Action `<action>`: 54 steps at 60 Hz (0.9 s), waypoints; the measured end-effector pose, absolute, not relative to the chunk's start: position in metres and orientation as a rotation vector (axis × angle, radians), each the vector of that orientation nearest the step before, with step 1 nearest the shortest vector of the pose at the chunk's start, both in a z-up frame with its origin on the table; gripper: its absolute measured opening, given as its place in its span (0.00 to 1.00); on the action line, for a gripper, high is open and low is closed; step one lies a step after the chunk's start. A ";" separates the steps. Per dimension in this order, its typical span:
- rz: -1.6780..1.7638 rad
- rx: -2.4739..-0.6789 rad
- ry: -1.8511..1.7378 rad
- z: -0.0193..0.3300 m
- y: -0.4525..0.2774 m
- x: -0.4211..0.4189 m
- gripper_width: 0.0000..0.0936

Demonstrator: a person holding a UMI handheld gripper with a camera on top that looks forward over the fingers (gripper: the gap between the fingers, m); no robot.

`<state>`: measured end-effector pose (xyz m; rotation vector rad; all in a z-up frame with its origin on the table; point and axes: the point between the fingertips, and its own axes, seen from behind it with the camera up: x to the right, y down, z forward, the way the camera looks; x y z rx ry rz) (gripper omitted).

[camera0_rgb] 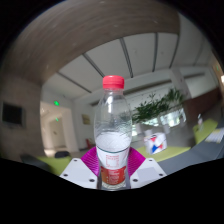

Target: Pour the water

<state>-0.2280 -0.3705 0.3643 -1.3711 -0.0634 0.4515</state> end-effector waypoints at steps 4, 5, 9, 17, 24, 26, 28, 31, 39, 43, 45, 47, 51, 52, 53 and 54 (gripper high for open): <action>0.265 -1.413 -0.122 0.343 -0.370 -0.178 0.34; 0.232 -1.429 -0.129 0.336 -0.365 -0.171 0.34; 0.143 -1.497 -0.141 0.297 -0.339 -0.152 0.34; 0.015 -1.638 -0.159 0.220 -0.322 -0.106 0.34; 0.011 -1.738 -0.163 0.164 -0.309 -0.076 0.34; 0.002 -1.758 -0.158 0.153 -0.315 -0.087 0.34; -0.009 -1.776 -0.157 0.142 -0.314 -0.086 0.34; -0.015 -1.802 -0.167 0.129 -0.309 -0.076 0.34; -0.005 -1.803 -0.140 0.113 -0.313 -0.077 0.35; -0.003 -1.795 -0.117 0.110 -0.317 -0.077 0.41; -0.003 -1.792 -0.115 0.110 -0.317 -0.077 0.47; -0.006 -1.794 -0.116 0.113 -0.316 -0.076 0.53; -0.029 -1.824 -0.113 0.111 -0.320 -0.074 0.61; -0.036 -1.836 -0.110 0.110 -0.322 -0.072 0.63; -0.041 -1.846 -0.108 0.109 -0.324 -0.071 0.71; -0.043 -1.855 -0.107 0.108 -0.327 -0.070 0.78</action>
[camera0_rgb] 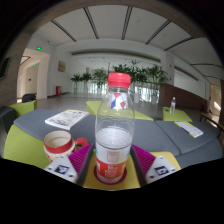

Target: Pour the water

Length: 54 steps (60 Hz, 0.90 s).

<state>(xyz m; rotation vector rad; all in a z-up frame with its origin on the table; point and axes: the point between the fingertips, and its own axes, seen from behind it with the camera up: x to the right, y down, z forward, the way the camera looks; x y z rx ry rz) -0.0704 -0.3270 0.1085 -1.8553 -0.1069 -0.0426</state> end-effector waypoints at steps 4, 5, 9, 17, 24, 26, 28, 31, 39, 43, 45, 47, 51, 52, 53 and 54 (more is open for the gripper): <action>-0.044 -1.890 -0.094 0.109 -0.342 -0.071 0.90; -0.045 -1.895 -0.091 0.110 -0.347 -0.071 0.89; -0.053 -1.916 -0.077 0.119 -0.371 -0.072 0.92; -0.085 -1.945 -0.084 0.143 -0.432 -0.076 0.91; -0.104 -1.956 -0.077 0.165 -0.497 -0.083 0.91; -0.109 -1.962 -0.073 0.171 -0.512 -0.083 0.91; -0.108 -1.967 -0.068 0.175 -0.534 -0.088 0.91; -0.100 -1.966 -0.064 0.183 -0.560 -0.093 0.91; -0.100 -1.956 -0.034 0.199 -0.613 -0.096 0.91; -0.101 -1.951 -0.016 0.206 -0.634 -0.096 0.92; -0.101 -1.943 -0.015 0.208 -0.635 -0.094 0.91; -0.102 -1.940 -0.014 0.211 -0.644 -0.095 0.91; -0.113 -1.930 -0.016 0.218 -0.655 -0.093 0.91; -0.114 -1.926 -0.017 0.220 -0.657 -0.094 0.91; -0.115 -1.923 -0.018 0.221 -0.659 -0.094 0.91; -0.116 -1.920 -0.022 0.223 -0.661 -0.094 0.91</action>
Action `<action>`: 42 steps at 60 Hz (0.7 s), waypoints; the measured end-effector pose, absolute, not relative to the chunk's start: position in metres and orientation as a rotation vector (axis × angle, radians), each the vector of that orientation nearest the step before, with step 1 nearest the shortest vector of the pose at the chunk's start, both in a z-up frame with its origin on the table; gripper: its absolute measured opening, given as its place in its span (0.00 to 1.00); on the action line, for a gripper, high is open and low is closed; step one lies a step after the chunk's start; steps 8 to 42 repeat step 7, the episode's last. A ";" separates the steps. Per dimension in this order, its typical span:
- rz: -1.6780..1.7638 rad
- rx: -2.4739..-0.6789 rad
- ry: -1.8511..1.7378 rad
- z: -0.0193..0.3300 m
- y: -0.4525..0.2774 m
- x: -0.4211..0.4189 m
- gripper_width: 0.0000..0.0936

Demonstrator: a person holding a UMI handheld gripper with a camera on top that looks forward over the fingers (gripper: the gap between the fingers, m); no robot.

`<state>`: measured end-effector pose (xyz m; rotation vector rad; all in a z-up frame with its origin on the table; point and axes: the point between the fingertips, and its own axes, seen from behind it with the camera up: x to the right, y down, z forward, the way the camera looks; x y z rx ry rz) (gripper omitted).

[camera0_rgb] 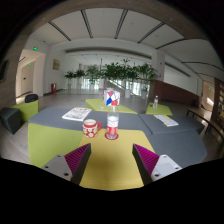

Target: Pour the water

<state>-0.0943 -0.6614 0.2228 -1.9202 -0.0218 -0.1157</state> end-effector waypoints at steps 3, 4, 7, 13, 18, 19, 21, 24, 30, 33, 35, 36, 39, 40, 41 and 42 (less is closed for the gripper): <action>-0.108 -1.915 -0.026 0.224 -0.664 -0.095 0.92; -0.107 -1.914 -0.022 0.225 -0.665 -0.095 0.92; -0.112 -1.915 -0.010 0.226 -0.669 -0.093 0.91; -0.112 -1.915 -0.010 0.226 -0.669 -0.093 0.91; -0.112 -1.915 -0.010 0.226 -0.669 -0.093 0.91; -0.112 -1.915 -0.010 0.226 -0.669 -0.093 0.91; -0.112 -1.915 -0.010 0.226 -0.669 -0.093 0.91; -0.112 -1.915 -0.010 0.226 -0.669 -0.093 0.91; -0.112 -1.915 -0.010 0.226 -0.669 -0.093 0.91; -0.112 -1.915 -0.010 0.226 -0.669 -0.093 0.91; -0.112 -1.915 -0.010 0.226 -0.669 -0.093 0.91; -0.112 -1.915 -0.010 0.226 -0.669 -0.093 0.91; -0.112 -1.915 -0.010 0.226 -0.669 -0.093 0.91; -0.112 -1.915 -0.010 0.226 -0.669 -0.093 0.91; -0.112 -1.915 -0.010 0.226 -0.669 -0.093 0.91; -0.112 -1.915 -0.010 0.226 -0.669 -0.093 0.91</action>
